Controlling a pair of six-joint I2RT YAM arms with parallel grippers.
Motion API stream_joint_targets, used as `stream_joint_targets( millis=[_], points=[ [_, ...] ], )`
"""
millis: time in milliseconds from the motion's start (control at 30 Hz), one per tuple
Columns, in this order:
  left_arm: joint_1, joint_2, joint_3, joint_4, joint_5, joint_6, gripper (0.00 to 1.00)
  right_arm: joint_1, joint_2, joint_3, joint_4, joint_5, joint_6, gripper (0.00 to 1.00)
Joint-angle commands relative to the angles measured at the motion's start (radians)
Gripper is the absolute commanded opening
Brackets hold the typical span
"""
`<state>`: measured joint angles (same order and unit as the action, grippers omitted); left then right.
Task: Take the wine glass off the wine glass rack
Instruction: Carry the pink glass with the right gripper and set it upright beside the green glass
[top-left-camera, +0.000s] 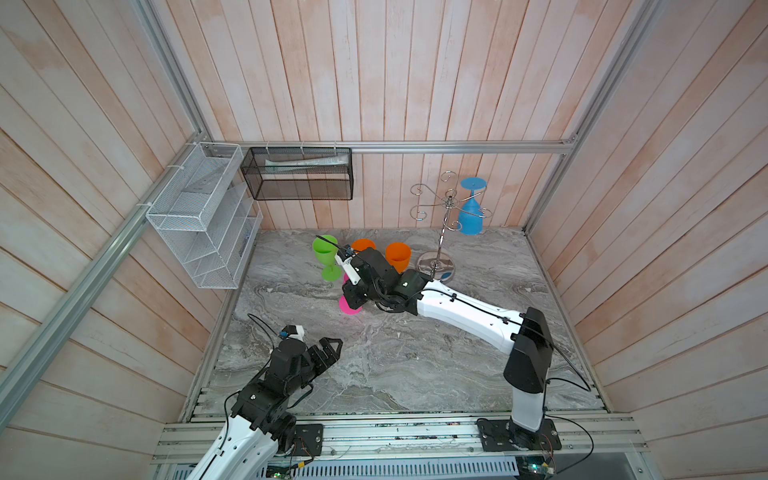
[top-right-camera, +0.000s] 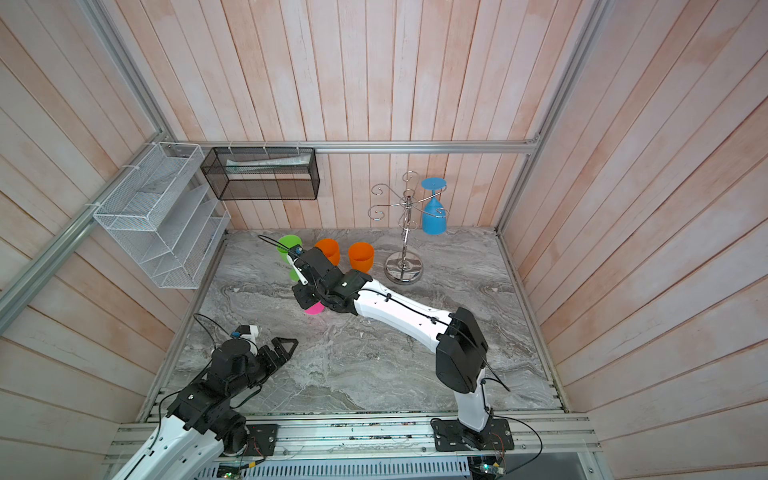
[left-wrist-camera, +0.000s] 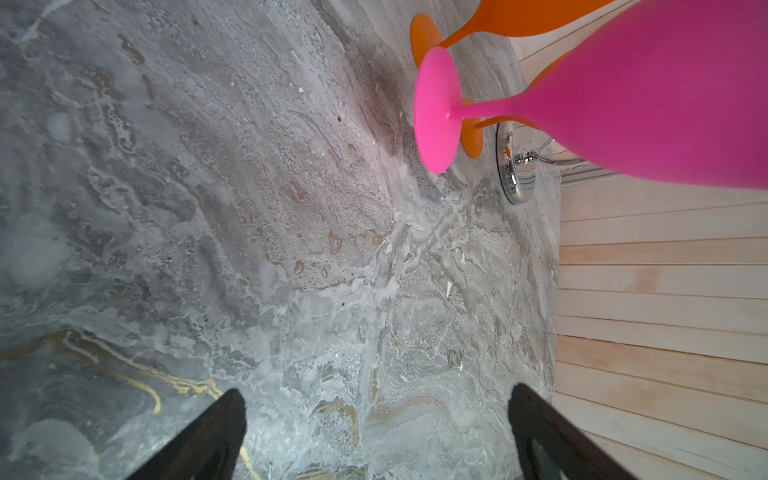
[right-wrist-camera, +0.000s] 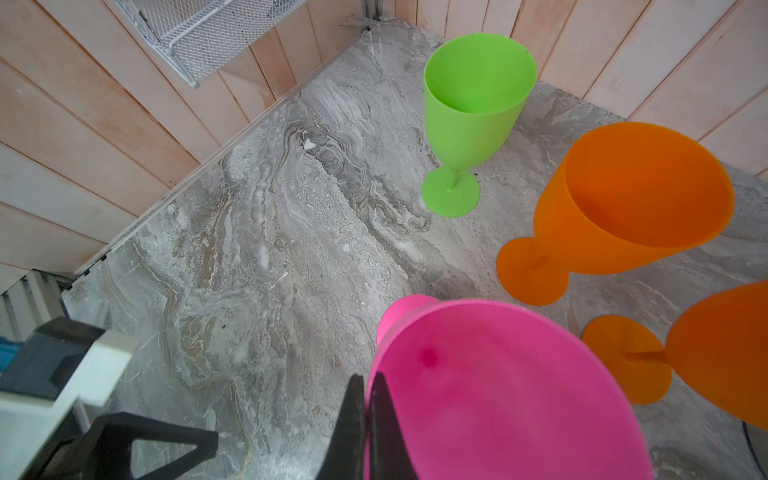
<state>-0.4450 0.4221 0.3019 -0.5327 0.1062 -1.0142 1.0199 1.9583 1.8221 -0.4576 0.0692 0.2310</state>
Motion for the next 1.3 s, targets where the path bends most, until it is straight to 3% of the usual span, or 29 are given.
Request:
stream_joint_targets(
  millis=[0, 333, 1200, 1267],
  points=[
    [0.003, -0.012, -0.014, -0.006, 0.006, 0.009, 1.00, -0.015, 0.065, 0.095, -0.058, 0.000, -0.034, 0.00],
    [0.003, -0.010, -0.047, 0.005, 0.016, 0.001, 1.00, -0.041, 0.237, 0.316, -0.165, -0.024, -0.073, 0.00],
    [0.004, 0.088, -0.033, 0.111, 0.027, 0.011, 1.00, -0.095, 0.362, 0.413, -0.214, -0.072, -0.102, 0.00],
    [0.004, 0.086, -0.029, 0.110, 0.027, 0.011, 1.00, -0.096, 0.368, 0.428, -0.218, -0.077, -0.104, 0.05]
  ],
)
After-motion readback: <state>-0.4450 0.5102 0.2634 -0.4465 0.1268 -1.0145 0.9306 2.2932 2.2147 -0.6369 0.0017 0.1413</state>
